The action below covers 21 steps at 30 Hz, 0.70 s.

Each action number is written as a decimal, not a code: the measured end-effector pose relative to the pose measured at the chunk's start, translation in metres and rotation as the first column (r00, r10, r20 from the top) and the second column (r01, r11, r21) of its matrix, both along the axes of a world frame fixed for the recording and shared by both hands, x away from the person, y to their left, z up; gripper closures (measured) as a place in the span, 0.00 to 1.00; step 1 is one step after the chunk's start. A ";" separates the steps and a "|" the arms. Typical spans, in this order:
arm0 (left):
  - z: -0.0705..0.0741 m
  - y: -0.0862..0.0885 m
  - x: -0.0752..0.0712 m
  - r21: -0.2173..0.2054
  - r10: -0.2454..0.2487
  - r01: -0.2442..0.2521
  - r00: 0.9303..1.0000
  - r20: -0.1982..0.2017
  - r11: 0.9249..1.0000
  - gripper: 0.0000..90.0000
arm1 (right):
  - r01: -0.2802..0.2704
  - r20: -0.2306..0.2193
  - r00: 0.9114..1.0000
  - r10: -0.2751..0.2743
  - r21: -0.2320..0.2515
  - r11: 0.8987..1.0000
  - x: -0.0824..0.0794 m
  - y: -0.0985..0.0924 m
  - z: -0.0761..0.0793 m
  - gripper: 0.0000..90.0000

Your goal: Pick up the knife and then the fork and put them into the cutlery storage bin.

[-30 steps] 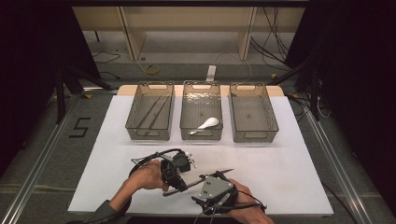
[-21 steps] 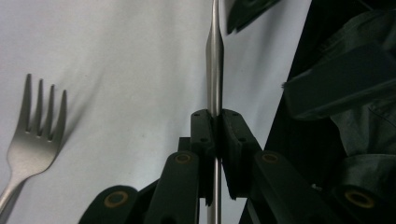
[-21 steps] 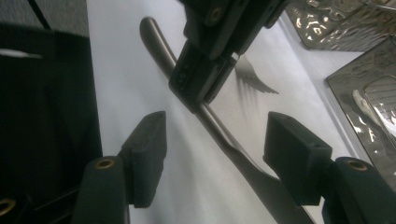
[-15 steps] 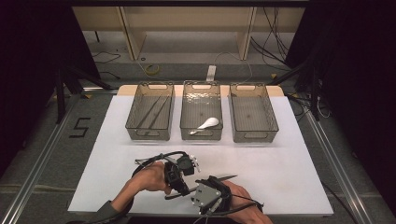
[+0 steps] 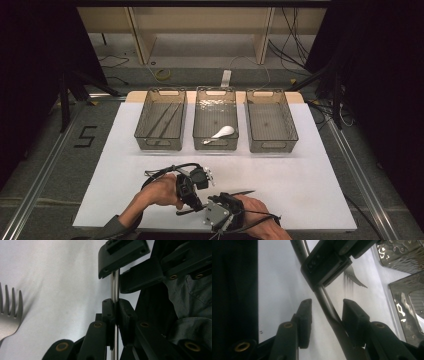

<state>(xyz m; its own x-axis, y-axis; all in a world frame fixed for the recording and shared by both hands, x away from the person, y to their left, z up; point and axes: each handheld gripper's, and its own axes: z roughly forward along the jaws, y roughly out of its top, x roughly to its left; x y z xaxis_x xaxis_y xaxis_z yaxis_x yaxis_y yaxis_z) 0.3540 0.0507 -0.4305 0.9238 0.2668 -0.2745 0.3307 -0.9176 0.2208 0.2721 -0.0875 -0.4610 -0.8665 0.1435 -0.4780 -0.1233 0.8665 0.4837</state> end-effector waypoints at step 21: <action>0.004 -0.001 0.001 -0.027 -0.010 0.010 1.000 0.002 1.000 0.92 | -0.106 0.079 0.990 0.116 -0.118 0.987 -0.001 0.005 -0.007 0.90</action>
